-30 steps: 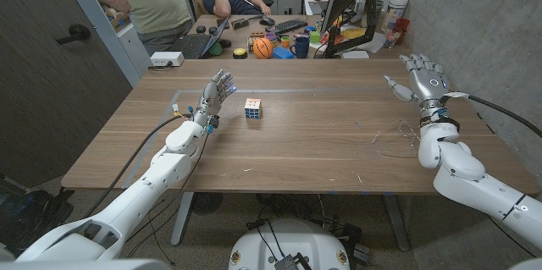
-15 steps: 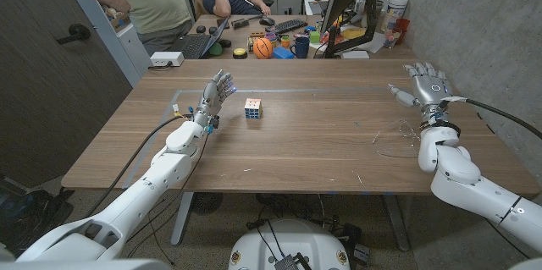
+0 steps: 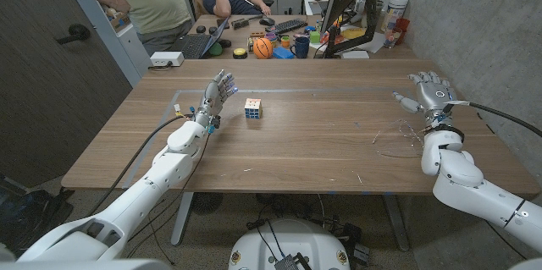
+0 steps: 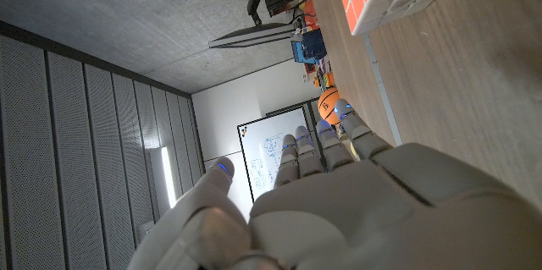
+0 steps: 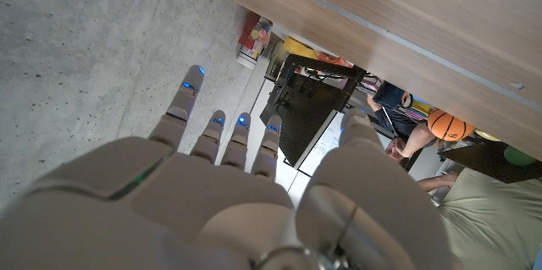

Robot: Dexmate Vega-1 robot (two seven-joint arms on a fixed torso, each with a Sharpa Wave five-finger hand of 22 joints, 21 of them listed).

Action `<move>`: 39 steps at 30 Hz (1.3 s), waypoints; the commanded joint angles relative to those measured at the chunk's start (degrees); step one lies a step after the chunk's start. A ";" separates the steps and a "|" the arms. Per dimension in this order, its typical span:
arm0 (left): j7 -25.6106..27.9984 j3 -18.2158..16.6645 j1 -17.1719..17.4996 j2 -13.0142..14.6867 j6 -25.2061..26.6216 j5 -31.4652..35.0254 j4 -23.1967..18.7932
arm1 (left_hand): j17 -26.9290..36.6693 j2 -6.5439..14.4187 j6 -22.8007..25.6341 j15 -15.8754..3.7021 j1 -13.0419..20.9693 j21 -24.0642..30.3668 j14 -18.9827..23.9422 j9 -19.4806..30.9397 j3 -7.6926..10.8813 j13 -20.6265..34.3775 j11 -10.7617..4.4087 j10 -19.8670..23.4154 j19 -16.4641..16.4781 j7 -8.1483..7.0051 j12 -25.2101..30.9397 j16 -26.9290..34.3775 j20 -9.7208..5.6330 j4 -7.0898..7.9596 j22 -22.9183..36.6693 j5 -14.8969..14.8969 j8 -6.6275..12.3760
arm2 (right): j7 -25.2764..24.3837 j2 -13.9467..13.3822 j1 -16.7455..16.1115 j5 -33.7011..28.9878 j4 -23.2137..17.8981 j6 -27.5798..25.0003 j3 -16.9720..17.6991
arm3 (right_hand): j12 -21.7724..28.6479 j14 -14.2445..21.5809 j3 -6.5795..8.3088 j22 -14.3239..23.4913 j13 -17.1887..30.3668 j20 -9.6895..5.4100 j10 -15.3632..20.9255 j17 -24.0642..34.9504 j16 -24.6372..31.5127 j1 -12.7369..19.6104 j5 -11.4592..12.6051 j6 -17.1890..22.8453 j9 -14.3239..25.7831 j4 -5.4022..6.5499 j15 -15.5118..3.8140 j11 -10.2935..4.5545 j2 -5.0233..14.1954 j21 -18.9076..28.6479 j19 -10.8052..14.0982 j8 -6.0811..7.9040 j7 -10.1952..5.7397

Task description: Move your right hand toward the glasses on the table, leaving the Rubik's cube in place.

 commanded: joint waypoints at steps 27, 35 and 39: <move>0.90 0.03 0.61 0.66 1.37 0.17 -1.56 | 0.15 -0.24 0.16 0.16 -0.77 -0.35 0.23 0.18 -0.59 0.35 0.27 0.08 0.74 0.30 0.37 0.28 -0.01 0.15 0.27 0.39 0.23 | 1.05 -1.82 1.27 8.49 2.72 1.81 -2.02 | -0.36 3.15 -1.25 -0.07 0.01 -1.31 1.11 -0.06 0.60 1.83 1.47 0.67 0.07 -0.65 -1.50 -0.72 -0.16 -0.16 8.16 -0.70 0.26; 0.84 0.19 0.22 0.45 1.62 0.19 -1.08 | 0.15 -0.23 0.13 0.17 -0.83 -0.41 0.23 0.18 -0.64 0.35 0.28 0.11 0.77 0.33 0.38 0.28 -0.02 0.19 0.28 0.42 0.23 | 3.32 -2.77 2.18 9.73 2.83 1.53 -2.95 | -0.13 4.05 -1.58 -0.11 0.04 -1.14 2.24 -0.10 0.60 2.14 1.69 2.22 0.09 -0.64 -2.10 -0.78 0.03 -0.97 8.55 -0.36 0.00; 0.55 0.25 0.00 0.39 1.58 0.14 -0.72 | 0.14 -0.22 0.05 0.13 -0.86 -0.46 0.21 0.18 -0.67 0.35 0.35 0.11 0.77 0.32 0.39 0.27 0.00 0.22 0.28 0.44 0.20 | 3.48 -2.83 2.61 9.94 3.21 1.36 -3.47 | -0.06 4.52 -1.69 -0.12 0.04 -1.24 2.65 -0.12 0.66 2.26 1.76 2.44 0.09 -0.66 -2.18 -0.87 0.05 -1.14 8.95 -0.38 0.06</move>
